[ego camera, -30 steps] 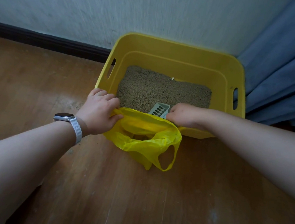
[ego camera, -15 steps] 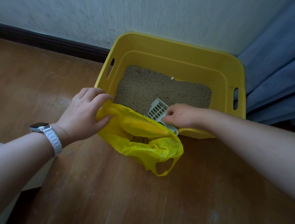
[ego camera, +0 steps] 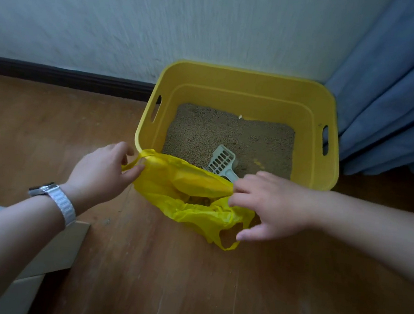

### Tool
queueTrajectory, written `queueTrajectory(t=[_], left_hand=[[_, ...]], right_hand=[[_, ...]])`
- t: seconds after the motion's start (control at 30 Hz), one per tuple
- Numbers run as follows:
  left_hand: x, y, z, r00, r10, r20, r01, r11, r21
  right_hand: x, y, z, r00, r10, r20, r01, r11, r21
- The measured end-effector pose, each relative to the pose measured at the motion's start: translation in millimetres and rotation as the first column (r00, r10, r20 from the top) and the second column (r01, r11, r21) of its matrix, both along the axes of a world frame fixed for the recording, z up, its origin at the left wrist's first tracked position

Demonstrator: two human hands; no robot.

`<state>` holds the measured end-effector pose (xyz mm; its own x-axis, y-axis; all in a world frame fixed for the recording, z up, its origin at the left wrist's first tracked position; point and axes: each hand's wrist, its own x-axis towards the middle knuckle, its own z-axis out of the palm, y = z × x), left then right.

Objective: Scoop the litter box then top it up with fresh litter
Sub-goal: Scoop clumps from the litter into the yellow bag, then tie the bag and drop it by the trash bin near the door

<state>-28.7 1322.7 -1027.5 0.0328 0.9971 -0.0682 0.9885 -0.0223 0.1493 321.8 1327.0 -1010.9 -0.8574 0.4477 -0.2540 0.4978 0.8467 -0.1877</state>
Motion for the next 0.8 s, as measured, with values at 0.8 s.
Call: queueTrajectory(t=[0.8], left_hand=[[11.8,-0.1,57.3,0.944,0.051,0.327,0.007,0.985,-0.173]], right_hand=[[-3.2,-10.4,4.0,0.837,-0.419,-0.351,0.425,0.903,-0.065]])
